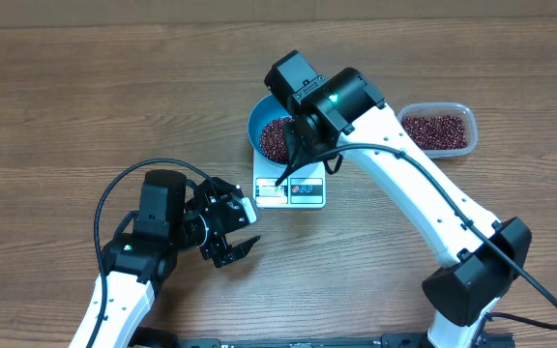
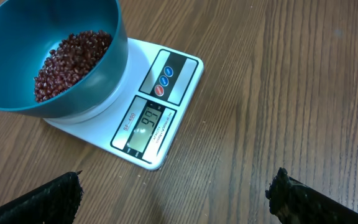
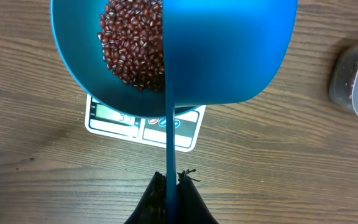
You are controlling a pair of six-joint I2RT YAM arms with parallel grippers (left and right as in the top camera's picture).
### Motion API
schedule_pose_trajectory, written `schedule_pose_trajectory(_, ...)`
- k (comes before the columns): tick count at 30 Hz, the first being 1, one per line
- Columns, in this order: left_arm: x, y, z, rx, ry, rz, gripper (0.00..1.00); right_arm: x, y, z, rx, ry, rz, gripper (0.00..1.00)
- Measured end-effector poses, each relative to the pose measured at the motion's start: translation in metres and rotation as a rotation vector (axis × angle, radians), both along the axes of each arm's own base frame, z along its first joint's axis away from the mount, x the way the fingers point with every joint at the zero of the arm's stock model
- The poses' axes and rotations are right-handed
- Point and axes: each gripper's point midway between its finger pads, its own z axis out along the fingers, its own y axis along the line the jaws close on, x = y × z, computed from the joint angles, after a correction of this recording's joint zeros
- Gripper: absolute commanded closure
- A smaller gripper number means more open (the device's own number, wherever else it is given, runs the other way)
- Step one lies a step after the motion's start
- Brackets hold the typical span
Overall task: Scoop item into bowl and weigh 150g on scale
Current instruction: 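Hold the tilted blue scoop over the teal bowl to empty it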
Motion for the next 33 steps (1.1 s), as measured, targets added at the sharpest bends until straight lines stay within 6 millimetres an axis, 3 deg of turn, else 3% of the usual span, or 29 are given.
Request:
schedule_pose_trajectory(15,0.000,0.000,0.000,0.000,0.000,0.000,0.00,-0.002,0.003,0.001,-0.025,-0.012,0.055,0.96)
schedule_pose_trajectory(33,0.000,0.000,0.000,0.000,0.000,0.000,0.00,0.005,-0.008,0.003,-0.120,-0.049,0.160,0.96)
